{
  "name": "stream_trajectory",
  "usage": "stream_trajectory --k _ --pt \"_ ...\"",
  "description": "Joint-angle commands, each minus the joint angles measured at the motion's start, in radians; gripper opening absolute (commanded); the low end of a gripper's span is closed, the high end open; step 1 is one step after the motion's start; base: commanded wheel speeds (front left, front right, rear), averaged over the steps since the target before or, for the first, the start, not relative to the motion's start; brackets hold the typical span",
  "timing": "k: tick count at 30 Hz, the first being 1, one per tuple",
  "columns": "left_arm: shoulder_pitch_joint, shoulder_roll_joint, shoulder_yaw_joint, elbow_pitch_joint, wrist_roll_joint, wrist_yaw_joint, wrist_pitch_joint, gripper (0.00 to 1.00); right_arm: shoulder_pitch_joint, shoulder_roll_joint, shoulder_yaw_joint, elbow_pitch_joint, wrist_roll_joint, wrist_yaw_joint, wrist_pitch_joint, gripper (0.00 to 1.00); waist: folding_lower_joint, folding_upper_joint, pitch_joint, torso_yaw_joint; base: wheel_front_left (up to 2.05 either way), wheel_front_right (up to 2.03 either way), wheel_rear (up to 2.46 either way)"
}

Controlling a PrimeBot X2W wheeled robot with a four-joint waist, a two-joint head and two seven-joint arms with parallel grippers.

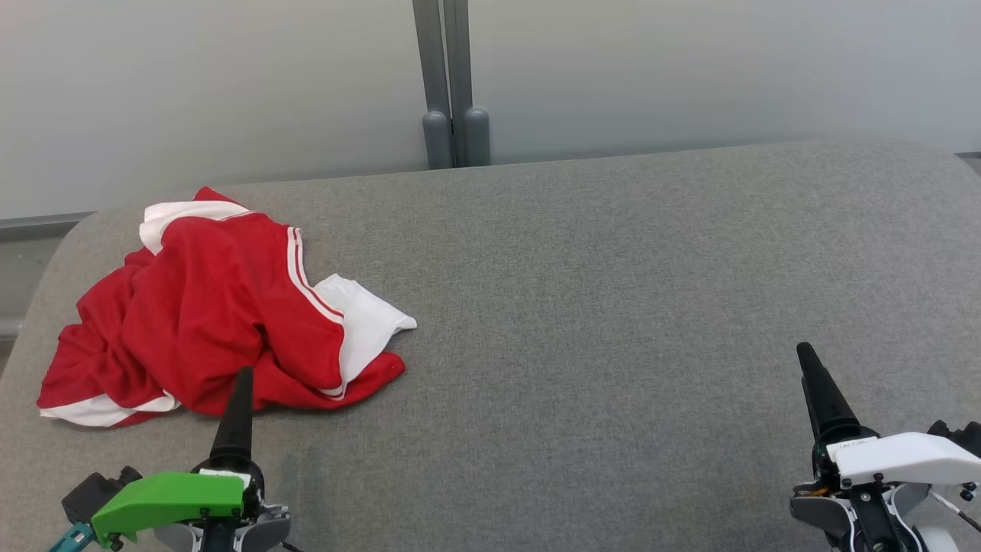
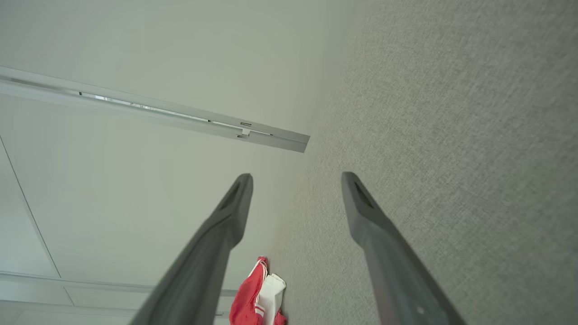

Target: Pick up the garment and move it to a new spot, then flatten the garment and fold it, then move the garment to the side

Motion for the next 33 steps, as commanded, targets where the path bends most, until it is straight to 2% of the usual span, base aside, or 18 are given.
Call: stream_trajectory --k 1,11,33 --pt "-0.019 0.005 -0.011 -0.021 0.044 0.006 -0.011 1.0 -0.005 -0.011 0.004 -0.03 -0.053 0.0 -0.013 1.0 0.0 -0.0001 -0.001 0.001 0.0 0.0 0.0" --pt "-0.026 0.009 -0.062 -0.007 0.313 0.038 -0.052 1.0 0.014 -0.041 0.019 -0.06 -0.294 0.0 -0.054 1.0 0.0 -0.0001 -0.007 0.004 0.0 0.0 0.0" --pt "-0.021 0.031 -0.114 0.041 0.686 0.095 -0.127 1.0 0.028 -0.068 0.057 -0.091 -0.635 0.001 -0.13 1.0 0.0 -0.0001 -0.021 0.008 0.0 0.0 0.0"
